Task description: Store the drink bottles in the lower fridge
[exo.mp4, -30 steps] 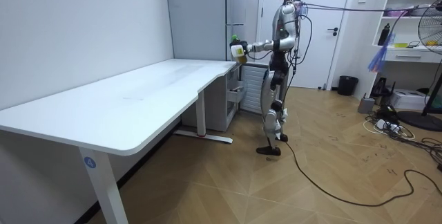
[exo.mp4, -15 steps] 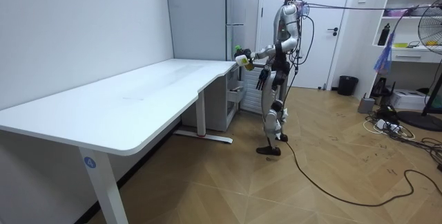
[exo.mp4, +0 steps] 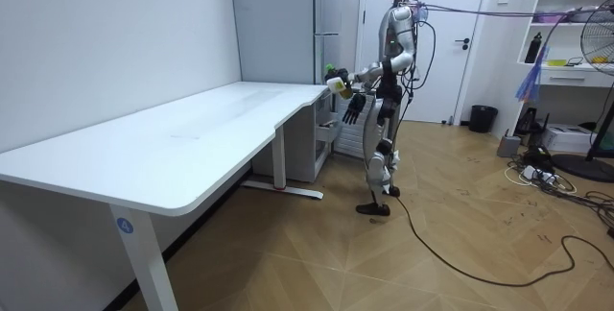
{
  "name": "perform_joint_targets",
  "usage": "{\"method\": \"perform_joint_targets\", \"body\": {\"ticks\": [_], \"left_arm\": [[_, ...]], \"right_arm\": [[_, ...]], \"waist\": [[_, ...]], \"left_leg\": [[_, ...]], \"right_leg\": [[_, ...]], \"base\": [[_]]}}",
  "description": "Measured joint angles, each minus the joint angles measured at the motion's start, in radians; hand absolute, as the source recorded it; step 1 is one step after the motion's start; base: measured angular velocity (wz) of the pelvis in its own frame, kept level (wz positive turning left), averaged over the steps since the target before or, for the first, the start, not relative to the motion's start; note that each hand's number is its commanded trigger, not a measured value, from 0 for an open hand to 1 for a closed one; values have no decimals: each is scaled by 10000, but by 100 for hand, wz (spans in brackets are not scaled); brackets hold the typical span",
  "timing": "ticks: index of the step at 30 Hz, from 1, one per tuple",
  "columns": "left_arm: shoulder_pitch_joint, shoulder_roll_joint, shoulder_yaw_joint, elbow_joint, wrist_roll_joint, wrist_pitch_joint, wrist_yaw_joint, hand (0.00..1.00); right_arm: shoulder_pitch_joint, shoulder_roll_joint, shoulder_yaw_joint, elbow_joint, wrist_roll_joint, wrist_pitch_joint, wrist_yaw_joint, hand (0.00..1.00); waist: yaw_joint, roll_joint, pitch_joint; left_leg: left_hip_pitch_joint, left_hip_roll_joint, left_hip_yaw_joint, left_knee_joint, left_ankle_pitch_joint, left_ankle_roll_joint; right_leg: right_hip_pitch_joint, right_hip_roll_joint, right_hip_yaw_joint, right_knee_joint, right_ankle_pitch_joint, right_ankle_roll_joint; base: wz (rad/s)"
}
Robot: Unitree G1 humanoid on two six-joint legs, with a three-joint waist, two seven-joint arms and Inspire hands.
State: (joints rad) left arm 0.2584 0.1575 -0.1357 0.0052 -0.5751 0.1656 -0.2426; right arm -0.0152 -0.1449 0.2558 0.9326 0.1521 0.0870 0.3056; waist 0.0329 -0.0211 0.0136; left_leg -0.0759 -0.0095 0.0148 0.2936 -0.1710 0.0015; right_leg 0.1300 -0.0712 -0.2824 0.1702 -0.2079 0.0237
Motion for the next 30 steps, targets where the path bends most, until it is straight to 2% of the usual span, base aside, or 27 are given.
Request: {"method": "perform_joint_targets", "body": {"ticks": [4, 8, 12, 18, 20, 22, 28, 30], "left_arm": [[1, 114, -168, 152, 130, 1, 2, 100], [-3, 95, -271, 156, 429, 1, -3, 100], [-2, 107, -568, 156, 685, 2, -21, 100], [-5, 44, -759, 153, 670, 1, -56, 100], [-14, 2, -779, 154, 670, 1, -56, 100], [-75, -111, -776, 154, 672, 1, -61, 100], [-461, -185, -776, 154, 661, -7, -60, 100], [-531, -198, -776, 152, 669, -27, -59, 100]], "right_arm": [[71, -70, 230, -625, -352, 47, 214, 0], [91, -95, 353, -1350, -914, 162, 688, 0], [485, -40, 376, -2482, -923, 163, 1356, 0], [805, -72, 378, -3202, -921, 238, 1951, 0], [816, -61, 385, -3331, -916, 238, 2103, 0], [851, -44, 418, -3691, -912, 247, 2178, 0], [842, -44, 783, -4470, -911, 261, 2640, 0], [846, -42, 795, -4837, -858, 391, 2872, 0]], "waist": [[7, 71, 51], [-8, 81, 53], [-16, 100, 41], [-51, 212, -26], [-71, 214, -25], [-46, 199, -16], [39, 98, 47], [40, 77, 56]], "left_leg": [[-58, 0, -10, 65, -19, 24], [-100, -6, -30, 96, -28, 38], [-80, -22, -77, 116, -27, 40], [7, -16, -62, 98, -27, 40], [36, -13, -61, 109, -27, 39], [27, -13, -47, 112, -27, 40], [-38, 28, 30, 122, -38, 54], [-113, 30, 67, 135, -36, 57]], "right_leg": [[-11, -2, -13, 21, 0, 1], [-27, 2, -10, 37, -2, 5], [-3, 1, -40, 14, -1, 10], [47, -2, -30, 8, -2, 11], [88, -3, -34, 15, -2, 11], [84, -6, -17, 24, -1, 11], [-48, -6, 60, 173, -3, 13], [-141, -10, 93, 181, -3, 13]], "base": [[0], [0], [0], [0], [0], [0], [-3], [-8]]}}
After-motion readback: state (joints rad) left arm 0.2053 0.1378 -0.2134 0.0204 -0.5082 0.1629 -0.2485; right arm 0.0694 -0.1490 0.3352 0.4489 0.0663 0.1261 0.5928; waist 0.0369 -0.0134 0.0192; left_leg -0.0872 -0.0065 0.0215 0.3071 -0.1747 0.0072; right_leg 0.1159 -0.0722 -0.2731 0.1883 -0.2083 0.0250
